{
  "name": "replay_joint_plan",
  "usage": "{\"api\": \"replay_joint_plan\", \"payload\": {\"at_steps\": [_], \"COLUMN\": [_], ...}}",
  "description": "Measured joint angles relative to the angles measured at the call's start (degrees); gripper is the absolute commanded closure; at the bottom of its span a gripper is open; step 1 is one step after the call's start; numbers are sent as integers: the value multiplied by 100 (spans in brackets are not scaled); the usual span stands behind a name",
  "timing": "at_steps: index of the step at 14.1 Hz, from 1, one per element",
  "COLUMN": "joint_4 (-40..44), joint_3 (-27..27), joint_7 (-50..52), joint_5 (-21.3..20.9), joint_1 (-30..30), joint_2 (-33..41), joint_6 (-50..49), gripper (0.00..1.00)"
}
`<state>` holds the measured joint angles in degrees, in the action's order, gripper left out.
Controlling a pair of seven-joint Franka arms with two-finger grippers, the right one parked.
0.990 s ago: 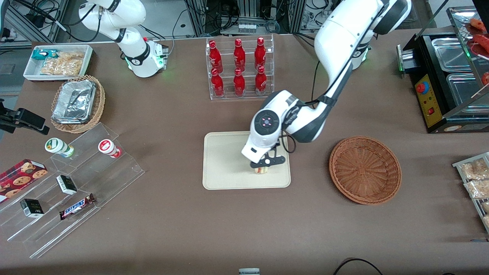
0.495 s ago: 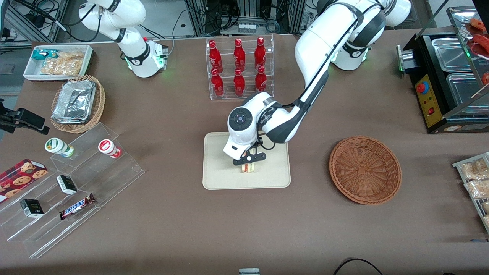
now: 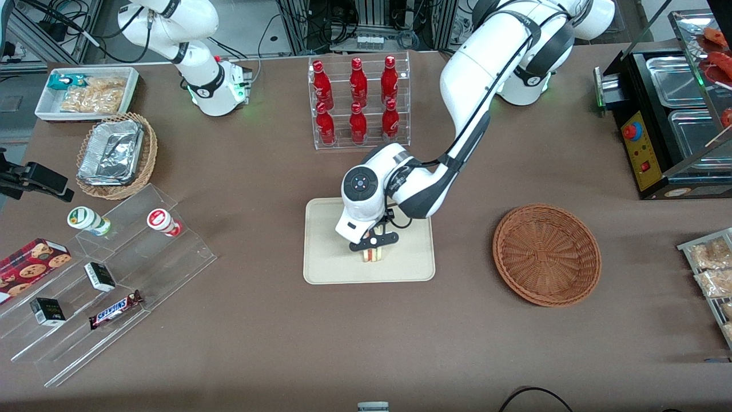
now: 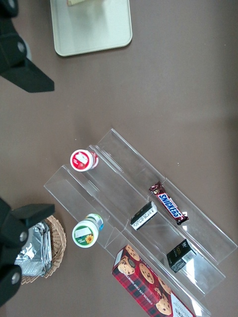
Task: Place sandwich from basket to tray
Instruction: 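Lower the sandwich onto the tray and open the left gripper, then raise the left gripper away from the sandwich on the tray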
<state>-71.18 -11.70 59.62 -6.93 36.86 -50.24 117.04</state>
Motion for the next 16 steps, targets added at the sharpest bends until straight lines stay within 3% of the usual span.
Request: {"api": "replay_joint_plan", "payload": {"at_steps": [5,8,13,16], "joint_4": [152,150,-384,-785], "joint_3": [27,312,408,411], "joint_7": [3,90,111,-555], "joint_5": [-62,-121,-106,62], "joint_1": [-6,-80,-873,-1382], "joint_2": [633,1260,2108,2443], "joint_6": [-781,-1292,-1807,-1949], "gripper": [0,0,0,0]}}
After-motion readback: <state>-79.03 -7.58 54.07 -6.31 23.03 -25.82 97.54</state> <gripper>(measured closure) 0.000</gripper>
